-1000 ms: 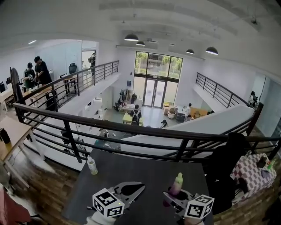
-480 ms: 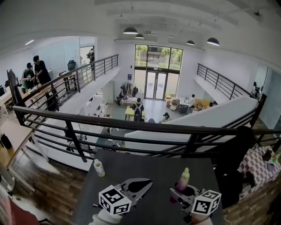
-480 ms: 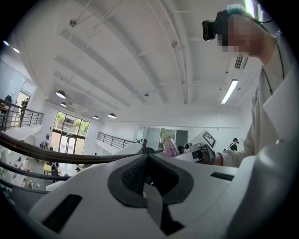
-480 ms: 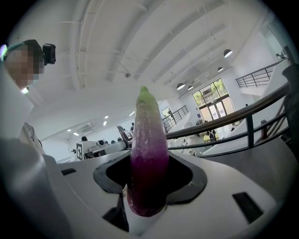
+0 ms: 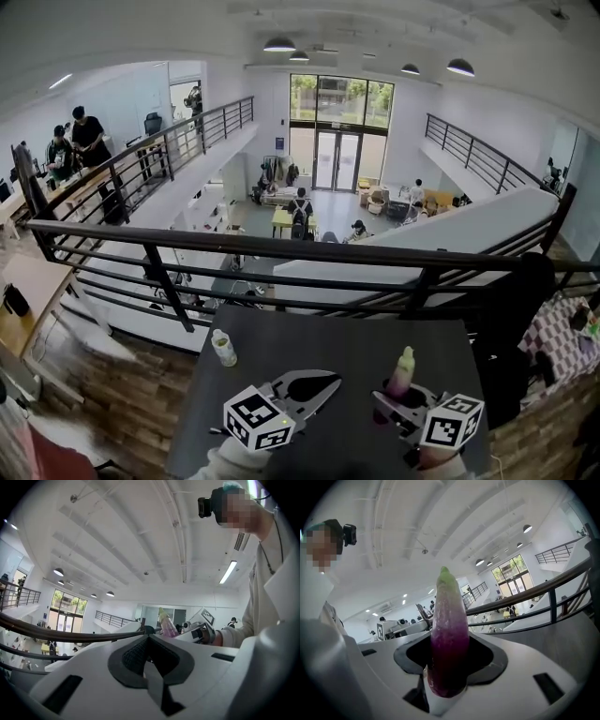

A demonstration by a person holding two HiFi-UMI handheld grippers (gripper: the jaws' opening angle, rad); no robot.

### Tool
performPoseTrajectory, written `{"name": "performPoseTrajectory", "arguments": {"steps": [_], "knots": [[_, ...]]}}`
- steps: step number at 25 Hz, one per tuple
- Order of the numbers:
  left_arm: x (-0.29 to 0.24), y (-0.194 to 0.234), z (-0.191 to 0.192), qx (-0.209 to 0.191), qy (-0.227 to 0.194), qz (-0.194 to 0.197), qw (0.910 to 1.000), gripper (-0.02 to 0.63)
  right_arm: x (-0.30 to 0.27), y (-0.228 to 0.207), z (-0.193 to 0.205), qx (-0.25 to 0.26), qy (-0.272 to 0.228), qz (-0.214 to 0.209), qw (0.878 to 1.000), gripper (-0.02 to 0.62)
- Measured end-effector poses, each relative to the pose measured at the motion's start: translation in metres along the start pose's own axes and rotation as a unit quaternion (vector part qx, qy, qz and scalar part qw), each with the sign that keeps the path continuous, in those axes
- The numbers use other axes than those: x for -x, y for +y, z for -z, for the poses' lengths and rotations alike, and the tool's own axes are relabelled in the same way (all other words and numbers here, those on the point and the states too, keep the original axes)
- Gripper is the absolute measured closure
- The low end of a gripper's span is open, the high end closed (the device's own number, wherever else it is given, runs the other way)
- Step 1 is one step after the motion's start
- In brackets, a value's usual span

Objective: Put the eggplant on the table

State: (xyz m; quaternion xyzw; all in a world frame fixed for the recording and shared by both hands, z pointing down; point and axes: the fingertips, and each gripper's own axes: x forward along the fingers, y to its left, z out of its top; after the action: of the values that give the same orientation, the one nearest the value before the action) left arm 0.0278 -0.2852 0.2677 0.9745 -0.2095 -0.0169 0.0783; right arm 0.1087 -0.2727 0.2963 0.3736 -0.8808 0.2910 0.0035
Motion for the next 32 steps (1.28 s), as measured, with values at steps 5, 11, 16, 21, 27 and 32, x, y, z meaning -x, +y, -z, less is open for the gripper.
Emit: {"name": "performPoseTrajectory", "arguments": {"steps": [5, 11, 16, 21, 27, 32], "knots": [[-0.012, -0.004, -0.004, 0.003, -0.007, 0.004, 1.0, 0.6, 0.007, -0.01, -0.011, 0.007, 0.011, -0.006, 1.0, 0.382], [-0.032, -0.025, -0.009, 0.007, -0.016, -0.01, 0.9998, 0.6, 0.028, -0.023, -0.025, 0.01, 0.015, -0.023, 1.0, 0.382], [-0.004, -0.014, 0.001, 0.02, -0.011, -0.042, 0.9989, 0.6, 0.025, -0.02, -0.024, 0.003, 0.017, -0.031, 0.999, 0.382], [0.023, 0.005, 0.01, 0.034, -0.007, -0.062, 0.9974, 0.6, 0.012, -0.016, -0.009, -0.011, 0.022, -0.026, 0.999, 0.382], [0.046, 0.03, 0.025, 0.052, -0.002, -0.078, 0.9956, 0.6, -0.016, -0.014, 0.011, 0.005, 0.045, -0.016, 0.999, 0.383], [0.039, 0.026, 0.046, 0.073, 0.014, -0.072, 0.9946, 0.6, -0.012, -0.032, 0.033, -0.027, 0.061, -0.003, 0.998, 0.382]]}}
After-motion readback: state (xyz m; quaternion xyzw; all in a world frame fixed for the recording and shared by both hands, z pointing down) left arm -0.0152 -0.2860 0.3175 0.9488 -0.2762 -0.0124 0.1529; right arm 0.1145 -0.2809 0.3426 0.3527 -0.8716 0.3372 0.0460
